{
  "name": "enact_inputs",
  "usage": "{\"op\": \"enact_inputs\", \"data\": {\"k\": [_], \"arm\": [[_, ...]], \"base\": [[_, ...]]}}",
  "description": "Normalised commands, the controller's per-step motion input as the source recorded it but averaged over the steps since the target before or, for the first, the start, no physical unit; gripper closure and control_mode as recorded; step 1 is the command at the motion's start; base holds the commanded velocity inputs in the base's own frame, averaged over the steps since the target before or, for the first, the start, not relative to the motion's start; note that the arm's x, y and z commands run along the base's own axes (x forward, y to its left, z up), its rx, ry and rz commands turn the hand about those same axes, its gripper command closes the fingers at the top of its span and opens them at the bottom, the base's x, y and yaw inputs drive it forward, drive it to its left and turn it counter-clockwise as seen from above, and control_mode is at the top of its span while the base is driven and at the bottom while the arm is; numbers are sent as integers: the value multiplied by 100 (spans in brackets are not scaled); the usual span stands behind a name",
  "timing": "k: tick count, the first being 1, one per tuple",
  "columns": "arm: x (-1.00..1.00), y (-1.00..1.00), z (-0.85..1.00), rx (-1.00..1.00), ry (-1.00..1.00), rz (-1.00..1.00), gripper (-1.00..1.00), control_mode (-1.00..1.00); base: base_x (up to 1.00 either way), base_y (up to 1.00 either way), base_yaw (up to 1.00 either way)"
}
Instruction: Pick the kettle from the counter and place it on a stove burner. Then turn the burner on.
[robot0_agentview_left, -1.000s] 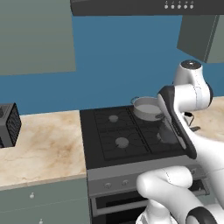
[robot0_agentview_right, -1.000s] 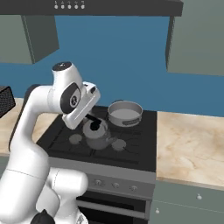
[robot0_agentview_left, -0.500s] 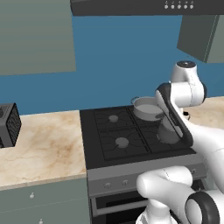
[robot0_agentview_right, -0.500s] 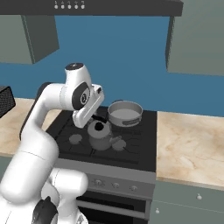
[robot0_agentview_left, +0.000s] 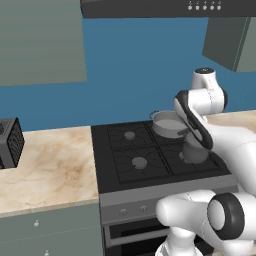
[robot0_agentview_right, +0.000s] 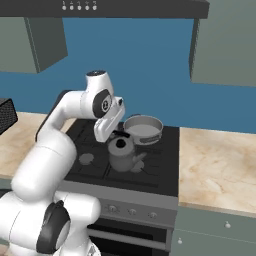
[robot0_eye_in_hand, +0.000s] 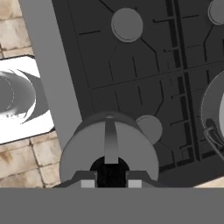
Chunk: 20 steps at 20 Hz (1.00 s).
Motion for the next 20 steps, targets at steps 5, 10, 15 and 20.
{"op": "enact_inputs", "data": {"k": [5, 10, 15, 20], "arm": [[30, -18, -5, -1, 6, 4, 100, -100], [29, -14, -4, 0, 1, 4, 100, -100], [26, -8, -9, 0, 0, 3, 100, -100], [23, -2, -12, 0, 0, 3, 100, -100]], "base": [[0, 0, 0], [0, 0, 0], [0, 0, 0], [0, 0, 0]]}}
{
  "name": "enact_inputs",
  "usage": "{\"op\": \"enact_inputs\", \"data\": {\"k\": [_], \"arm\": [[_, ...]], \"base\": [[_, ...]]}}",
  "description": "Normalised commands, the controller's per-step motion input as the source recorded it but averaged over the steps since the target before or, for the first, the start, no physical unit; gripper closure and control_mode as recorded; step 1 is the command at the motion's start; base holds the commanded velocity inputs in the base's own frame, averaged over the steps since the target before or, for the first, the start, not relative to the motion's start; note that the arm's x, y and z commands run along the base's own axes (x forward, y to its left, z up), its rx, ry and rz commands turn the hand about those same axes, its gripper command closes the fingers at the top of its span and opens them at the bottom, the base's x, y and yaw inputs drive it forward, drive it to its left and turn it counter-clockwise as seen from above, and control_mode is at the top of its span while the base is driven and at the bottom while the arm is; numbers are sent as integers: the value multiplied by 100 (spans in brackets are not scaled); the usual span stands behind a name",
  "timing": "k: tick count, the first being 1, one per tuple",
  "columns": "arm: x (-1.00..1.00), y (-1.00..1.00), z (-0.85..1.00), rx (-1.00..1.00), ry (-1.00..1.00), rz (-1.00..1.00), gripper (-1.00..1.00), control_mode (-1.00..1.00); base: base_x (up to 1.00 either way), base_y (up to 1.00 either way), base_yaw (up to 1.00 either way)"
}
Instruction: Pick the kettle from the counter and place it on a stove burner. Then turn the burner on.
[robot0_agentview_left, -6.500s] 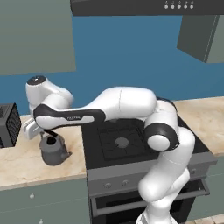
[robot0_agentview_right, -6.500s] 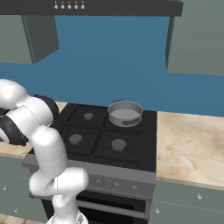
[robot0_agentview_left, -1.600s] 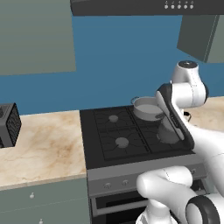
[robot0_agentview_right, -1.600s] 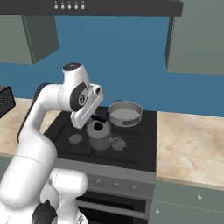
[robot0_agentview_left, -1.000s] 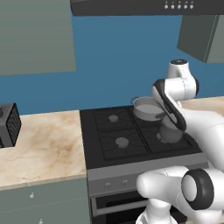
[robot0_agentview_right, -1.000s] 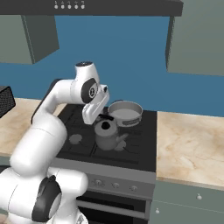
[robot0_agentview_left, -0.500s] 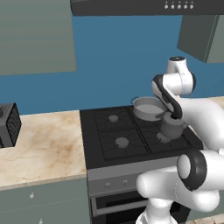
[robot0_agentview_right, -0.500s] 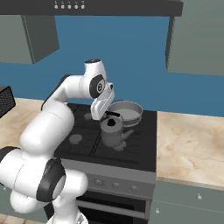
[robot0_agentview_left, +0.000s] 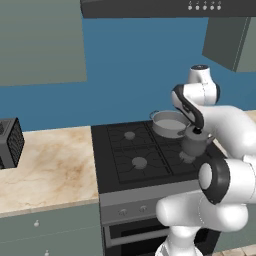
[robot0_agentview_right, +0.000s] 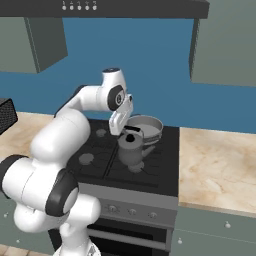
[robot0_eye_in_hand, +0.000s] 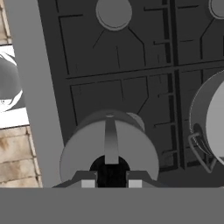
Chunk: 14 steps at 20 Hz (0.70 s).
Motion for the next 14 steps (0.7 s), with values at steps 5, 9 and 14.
{"op": "enact_inputs", "data": {"k": [5, 9, 14], "arm": [[9, 0, -11, 0, 0, 2, 100, -100], [0, 0, -12, 0, 0, 0, 100, -100], [3, -1, -11, 0, 0, 1, 100, -100]], "base": [[0, 0, 0], [0, 0, 0], [0, 0, 0]]}}
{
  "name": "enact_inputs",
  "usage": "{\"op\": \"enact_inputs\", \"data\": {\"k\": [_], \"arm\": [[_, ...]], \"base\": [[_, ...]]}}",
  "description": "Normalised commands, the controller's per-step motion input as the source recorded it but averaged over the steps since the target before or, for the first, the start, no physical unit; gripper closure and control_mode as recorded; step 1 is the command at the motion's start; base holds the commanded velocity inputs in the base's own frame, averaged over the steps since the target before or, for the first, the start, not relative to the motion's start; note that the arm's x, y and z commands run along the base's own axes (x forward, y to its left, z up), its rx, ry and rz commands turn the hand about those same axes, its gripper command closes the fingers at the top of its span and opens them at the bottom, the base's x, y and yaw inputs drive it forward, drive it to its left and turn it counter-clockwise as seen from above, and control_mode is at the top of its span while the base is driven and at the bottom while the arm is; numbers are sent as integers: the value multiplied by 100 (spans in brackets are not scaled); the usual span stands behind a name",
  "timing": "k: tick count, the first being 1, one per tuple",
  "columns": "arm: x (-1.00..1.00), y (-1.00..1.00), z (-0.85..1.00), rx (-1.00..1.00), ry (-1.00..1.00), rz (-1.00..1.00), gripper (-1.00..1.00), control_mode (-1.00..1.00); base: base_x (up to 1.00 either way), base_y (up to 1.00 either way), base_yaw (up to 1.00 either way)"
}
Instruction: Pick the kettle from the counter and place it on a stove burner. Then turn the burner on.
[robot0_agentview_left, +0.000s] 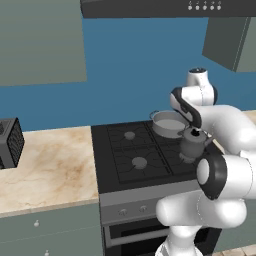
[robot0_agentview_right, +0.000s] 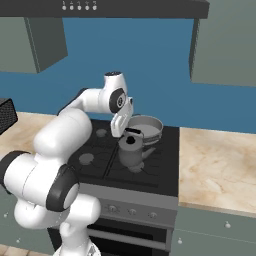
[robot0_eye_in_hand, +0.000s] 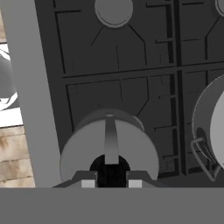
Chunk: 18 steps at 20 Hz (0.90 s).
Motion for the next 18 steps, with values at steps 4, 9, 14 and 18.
{"op": "enact_inputs", "data": {"k": [4, 9, 14, 18], "arm": [[7, -5, -9, 0, 0, 2, 100, -100], [7, -8, -6, 0, 0, 2, 100, -100], [5, -8, -6, 0, 0, 3, 100, -100], [6, 0, -6, 0, 0, 2, 100, -100]], "base": [[0, 0, 0], [0, 0, 0], [0, 0, 0], [0, 0, 0]]}}
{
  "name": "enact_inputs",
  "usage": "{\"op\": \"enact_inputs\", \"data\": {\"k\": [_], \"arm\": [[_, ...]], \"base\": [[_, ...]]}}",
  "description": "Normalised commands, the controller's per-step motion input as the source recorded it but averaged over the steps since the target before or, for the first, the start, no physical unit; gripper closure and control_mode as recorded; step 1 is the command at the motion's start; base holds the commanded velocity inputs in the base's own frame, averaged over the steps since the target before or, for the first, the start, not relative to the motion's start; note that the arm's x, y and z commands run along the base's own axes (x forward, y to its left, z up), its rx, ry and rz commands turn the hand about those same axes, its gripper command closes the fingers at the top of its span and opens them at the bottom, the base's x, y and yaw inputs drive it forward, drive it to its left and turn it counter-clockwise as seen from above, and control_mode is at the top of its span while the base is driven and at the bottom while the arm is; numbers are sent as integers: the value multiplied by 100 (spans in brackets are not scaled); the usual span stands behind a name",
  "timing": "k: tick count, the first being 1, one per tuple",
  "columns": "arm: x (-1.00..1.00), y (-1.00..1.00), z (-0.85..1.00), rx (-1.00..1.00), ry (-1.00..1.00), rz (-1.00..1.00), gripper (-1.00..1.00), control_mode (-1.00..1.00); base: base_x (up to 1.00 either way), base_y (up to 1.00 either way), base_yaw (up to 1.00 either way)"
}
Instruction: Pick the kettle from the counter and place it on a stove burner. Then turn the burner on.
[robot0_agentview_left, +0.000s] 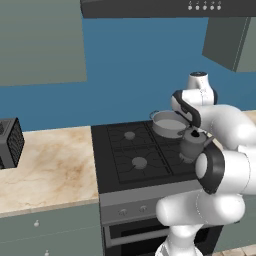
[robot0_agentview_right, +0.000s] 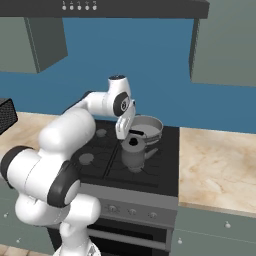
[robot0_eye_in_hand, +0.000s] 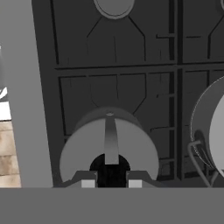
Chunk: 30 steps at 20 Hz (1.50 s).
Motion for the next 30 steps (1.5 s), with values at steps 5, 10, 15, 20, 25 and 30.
{"op": "enact_inputs", "data": {"k": [5, 10, 15, 20, 25, 30], "arm": [[7, 0, -7, 0, 0, 2, 100, -100], [5, -3, -9, 0, 0, 2, 100, -100], [4, -5, -11, 0, 0, 3, 100, -100], [5, -4, -10, 0, 0, 3, 100, -100], [5, -2, -12, 0, 0, 3, 100, -100], [4, 0, -16, 0, 0, 3, 100, -100]], "base": [[0, 0, 0], [0, 0, 0], [0, 0, 0], [0, 0, 0], [0, 0, 0], [0, 0, 0]]}}
